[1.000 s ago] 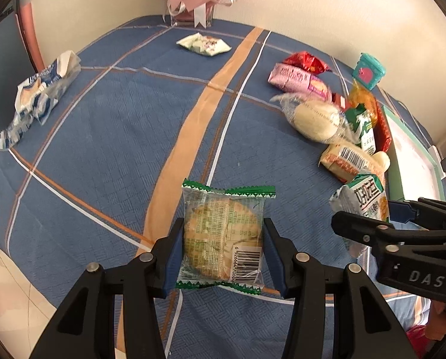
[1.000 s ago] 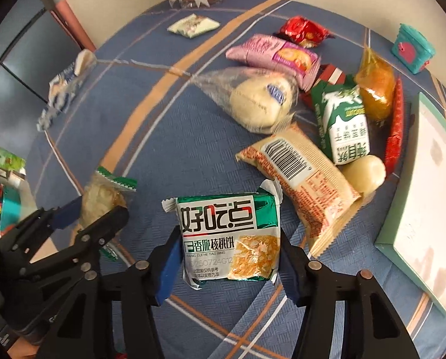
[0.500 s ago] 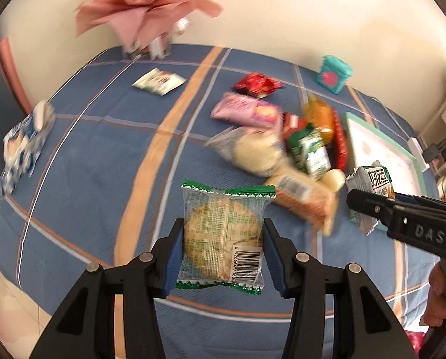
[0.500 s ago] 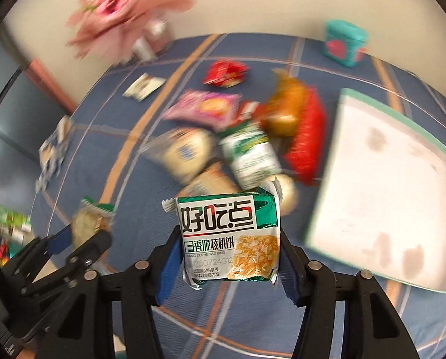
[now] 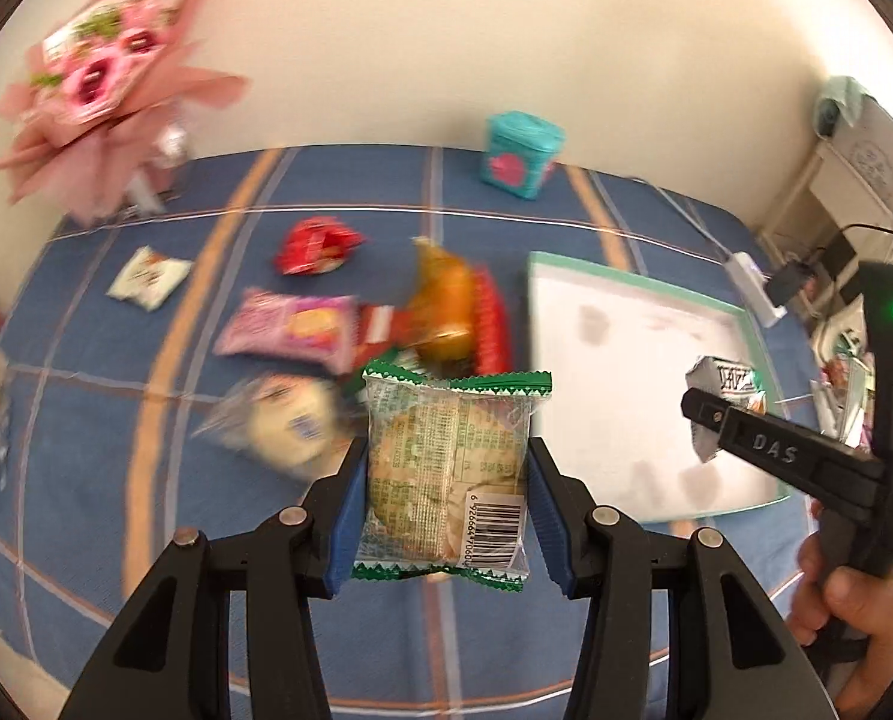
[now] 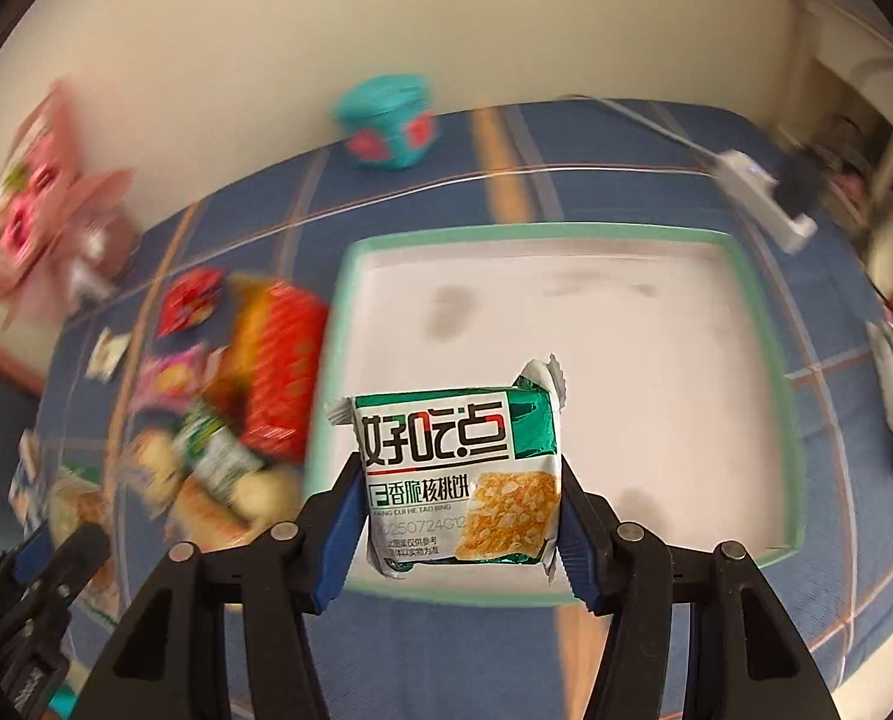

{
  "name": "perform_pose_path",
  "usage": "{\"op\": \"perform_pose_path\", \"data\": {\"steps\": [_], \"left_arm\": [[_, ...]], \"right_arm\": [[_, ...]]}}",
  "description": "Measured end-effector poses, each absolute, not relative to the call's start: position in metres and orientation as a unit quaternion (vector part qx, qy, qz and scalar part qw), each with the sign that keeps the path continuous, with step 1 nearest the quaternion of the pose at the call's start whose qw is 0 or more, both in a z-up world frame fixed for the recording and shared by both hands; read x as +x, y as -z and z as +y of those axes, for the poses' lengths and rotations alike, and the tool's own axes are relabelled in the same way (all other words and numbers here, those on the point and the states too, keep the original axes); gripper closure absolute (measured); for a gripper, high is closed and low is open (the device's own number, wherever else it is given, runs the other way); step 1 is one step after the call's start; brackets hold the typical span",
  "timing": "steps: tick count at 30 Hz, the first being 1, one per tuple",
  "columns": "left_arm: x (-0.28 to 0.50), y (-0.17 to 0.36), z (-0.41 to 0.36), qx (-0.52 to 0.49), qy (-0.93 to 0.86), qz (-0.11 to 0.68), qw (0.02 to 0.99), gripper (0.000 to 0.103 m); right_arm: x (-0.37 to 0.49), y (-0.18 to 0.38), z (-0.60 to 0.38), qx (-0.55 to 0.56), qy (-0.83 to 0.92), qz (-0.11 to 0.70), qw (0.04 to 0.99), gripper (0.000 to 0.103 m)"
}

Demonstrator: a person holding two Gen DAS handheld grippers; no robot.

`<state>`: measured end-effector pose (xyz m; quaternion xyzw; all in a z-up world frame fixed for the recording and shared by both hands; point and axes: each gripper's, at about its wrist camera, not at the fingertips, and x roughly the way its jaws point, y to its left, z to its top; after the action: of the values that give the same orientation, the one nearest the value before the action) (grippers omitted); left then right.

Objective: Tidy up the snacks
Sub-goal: 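Carry the cookie pack with the left tool while the right tool carries the biscuit pack to the tray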

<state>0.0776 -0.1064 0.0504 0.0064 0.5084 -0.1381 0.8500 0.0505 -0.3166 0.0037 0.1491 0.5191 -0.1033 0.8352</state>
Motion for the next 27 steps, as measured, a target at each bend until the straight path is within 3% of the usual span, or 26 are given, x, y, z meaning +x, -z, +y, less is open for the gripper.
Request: {"op": "perform_pose_path", "data": {"steps": [11,27], "left_arm": [[0.127,-0.020,-0.193,0.018,0.151,0.530,0.834,0.052],[0.171,0.023,-0.251,0.005,0.163,0.534,0.829,0.052]], "right_arm": [[0.052,0.005,-0.391,0.199,0.197,0.497,0.821,0.043],[0.085,0.030,-0.437,0.189,0.244,0.500,0.809,0.043]]}}
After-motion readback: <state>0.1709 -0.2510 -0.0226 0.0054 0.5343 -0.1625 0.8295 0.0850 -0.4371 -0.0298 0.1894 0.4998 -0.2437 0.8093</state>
